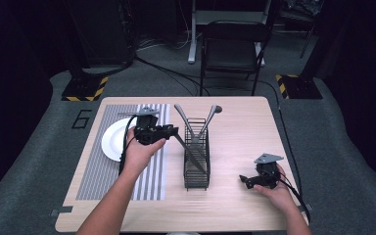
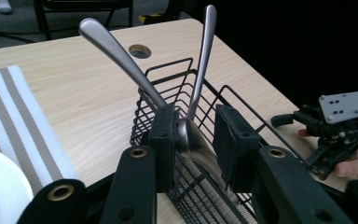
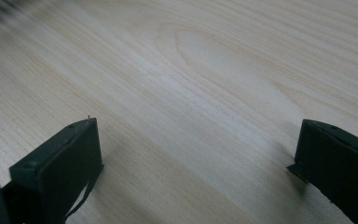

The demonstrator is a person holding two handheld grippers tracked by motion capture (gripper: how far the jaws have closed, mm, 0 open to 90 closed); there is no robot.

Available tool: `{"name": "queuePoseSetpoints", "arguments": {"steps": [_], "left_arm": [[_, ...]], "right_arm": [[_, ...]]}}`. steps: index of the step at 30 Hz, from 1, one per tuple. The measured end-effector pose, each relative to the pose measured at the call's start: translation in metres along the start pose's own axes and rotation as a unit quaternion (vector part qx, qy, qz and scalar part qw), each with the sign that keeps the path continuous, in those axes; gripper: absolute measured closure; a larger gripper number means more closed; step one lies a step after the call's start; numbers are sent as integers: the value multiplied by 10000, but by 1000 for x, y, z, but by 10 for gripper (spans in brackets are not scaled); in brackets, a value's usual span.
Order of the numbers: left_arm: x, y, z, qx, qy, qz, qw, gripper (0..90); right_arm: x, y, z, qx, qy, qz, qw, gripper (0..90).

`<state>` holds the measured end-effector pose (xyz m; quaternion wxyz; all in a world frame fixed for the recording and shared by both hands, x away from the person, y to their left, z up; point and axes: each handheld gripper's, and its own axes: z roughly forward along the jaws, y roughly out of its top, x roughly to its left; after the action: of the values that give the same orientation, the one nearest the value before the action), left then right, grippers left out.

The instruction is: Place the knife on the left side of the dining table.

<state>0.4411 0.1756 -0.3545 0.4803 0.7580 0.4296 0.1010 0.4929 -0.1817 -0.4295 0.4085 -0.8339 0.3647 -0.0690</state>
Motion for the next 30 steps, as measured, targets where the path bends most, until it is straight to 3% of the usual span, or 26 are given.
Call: {"name": "queuePoseSetpoints", "arguments": {"steps": [10,16,24,30], "left_arm": [[1,-1,0,-15,-3,-112,9999,750],[-4,-1,-3,-63,-71,-64,9999,764],[-18,1,-11,-96,-352,34,9993,800],[-34,5,-14,-75,-649,236,9976,824]], "right_arm": [[0,0,0,1,0,0,10000,0],[0,0,0,-1,-1,0,10000,0],[0,0,0,0,0,1,10000,0],[0,0,0,1,-1,0,10000,0]]}}
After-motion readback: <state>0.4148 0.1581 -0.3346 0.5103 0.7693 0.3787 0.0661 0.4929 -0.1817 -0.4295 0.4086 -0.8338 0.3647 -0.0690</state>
